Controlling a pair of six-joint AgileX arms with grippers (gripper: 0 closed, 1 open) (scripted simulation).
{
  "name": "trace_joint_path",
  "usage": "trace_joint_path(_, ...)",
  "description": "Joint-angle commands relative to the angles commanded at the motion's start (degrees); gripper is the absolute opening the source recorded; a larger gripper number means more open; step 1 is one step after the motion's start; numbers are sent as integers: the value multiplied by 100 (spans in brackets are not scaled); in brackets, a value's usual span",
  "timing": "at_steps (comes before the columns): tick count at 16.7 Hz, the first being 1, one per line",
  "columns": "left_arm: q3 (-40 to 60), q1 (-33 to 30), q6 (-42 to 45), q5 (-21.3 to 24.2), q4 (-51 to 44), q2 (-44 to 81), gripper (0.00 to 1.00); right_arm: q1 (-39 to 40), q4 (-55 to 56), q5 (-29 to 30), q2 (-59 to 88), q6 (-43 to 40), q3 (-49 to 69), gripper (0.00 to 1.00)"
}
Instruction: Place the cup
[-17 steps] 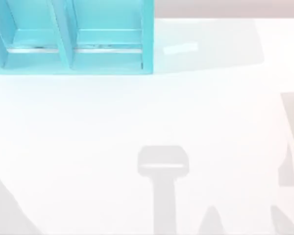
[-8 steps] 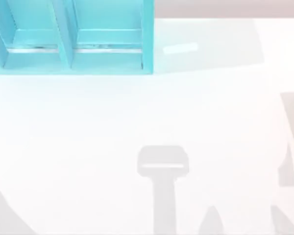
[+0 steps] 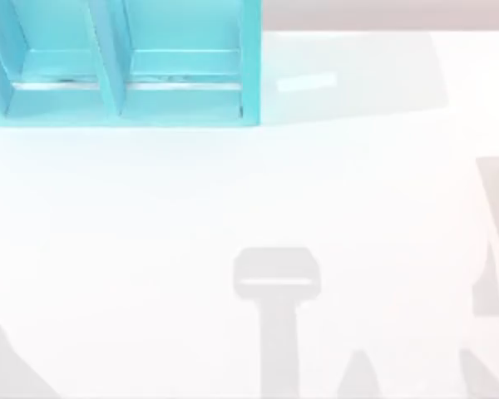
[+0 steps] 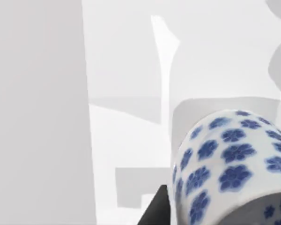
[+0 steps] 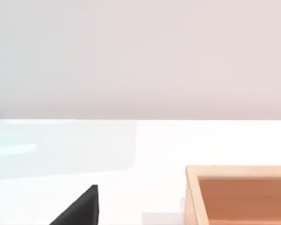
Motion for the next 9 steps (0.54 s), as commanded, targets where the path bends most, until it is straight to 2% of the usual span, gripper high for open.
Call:
trace_joint_path(3,0,0,0,0,0,0,98,0,0,0,0,0,0,100)
trace_joint_path(9,0,0,0,0,0,0,100,0,0,0,0,0,0,100)
